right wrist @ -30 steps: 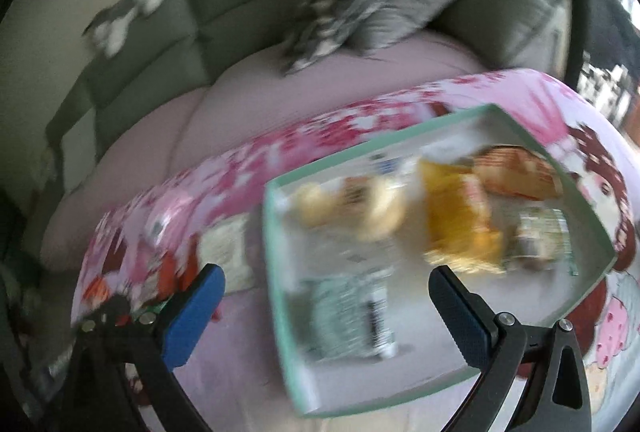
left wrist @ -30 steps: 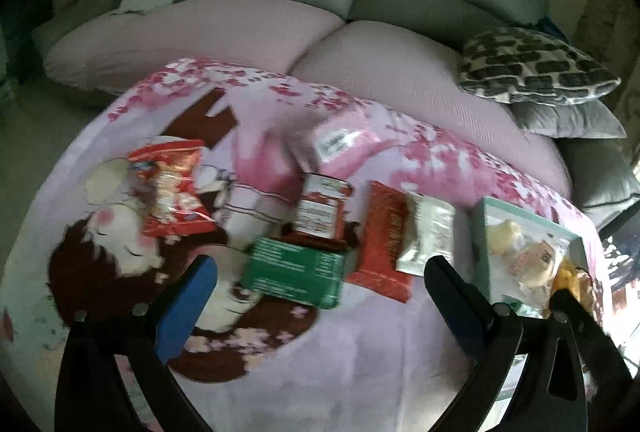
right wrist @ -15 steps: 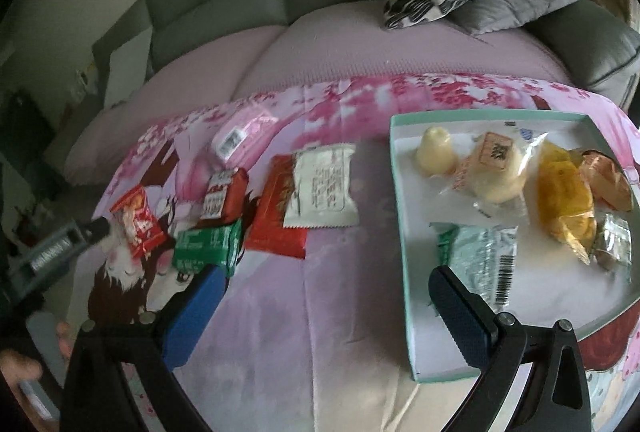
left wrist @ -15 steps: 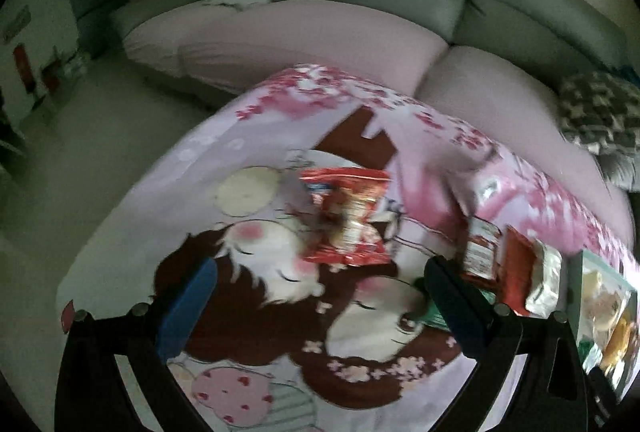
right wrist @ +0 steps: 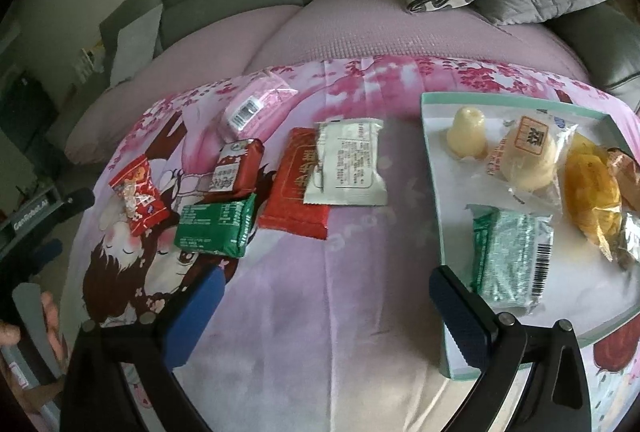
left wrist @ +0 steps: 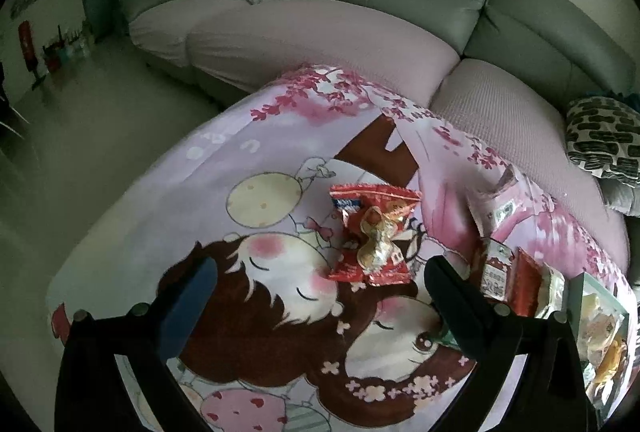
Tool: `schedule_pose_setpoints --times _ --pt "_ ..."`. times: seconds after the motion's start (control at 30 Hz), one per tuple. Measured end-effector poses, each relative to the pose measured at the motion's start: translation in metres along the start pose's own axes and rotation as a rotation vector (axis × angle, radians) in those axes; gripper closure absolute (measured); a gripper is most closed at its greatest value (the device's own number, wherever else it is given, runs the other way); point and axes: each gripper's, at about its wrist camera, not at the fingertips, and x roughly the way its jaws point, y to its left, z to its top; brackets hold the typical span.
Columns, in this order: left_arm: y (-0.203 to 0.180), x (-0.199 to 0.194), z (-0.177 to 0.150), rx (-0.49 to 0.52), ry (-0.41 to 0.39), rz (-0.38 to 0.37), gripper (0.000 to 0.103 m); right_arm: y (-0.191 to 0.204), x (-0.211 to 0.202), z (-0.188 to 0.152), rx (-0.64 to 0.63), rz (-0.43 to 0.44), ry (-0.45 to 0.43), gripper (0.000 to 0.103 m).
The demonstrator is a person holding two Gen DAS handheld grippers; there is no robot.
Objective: Organize snacks
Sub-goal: 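Grasp the red Good Luck bag with the left gripper while the right grasps the green rectangular pack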
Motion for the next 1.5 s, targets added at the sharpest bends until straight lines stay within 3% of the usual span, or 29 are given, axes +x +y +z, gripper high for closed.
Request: schedule_pose_setpoints --times 0.17,0.33,0.47,0.6,0.73,1.0,1.17,1.4,1.5 --pt "0.002 0.012 0.008 0.057 0.003 0.015 0.0 0.016 0.006 0.003 -0.025 0.004 -0.011 0.0" --pt "0.004 0.019 0.013 0.054 0.03 -0.067 0.0 0.04 0.021 0.006 -0.06 -0.002 -0.002 0.0" --pt "0.0 0.029 0.014 0.071 0.076 -0.071 0.0 0.064 0.034 0.005 -0.095 0.0 0.003 0.0" --pt "0.003 0.036 0.014 0.036 0.101 -0.138 0.0 0.083 0.047 0.004 -0.121 0.0 0.013 0.0" --pt "0.004 0.039 0.017 0.027 0.092 -0.134 0.0 0.095 0.058 0.006 -0.136 0.001 0.021 0.0" --pt "0.0 0.055 0.016 0.044 0.13 -0.142 0.0 0.11 0.076 0.008 -0.163 -0.003 0.036 0.0" --pt "-0.002 0.06 0.014 0.042 0.141 -0.154 0.0 0.115 0.081 0.011 -0.154 -0.008 0.032 0.009" --pt "-0.013 0.072 0.01 0.061 0.153 -0.172 0.001 0.116 0.088 0.013 -0.142 -0.012 0.042 0.012" --pt "-0.015 0.075 0.01 0.058 0.157 -0.183 0.009 0.115 0.094 0.013 -0.138 -0.025 0.058 0.012"
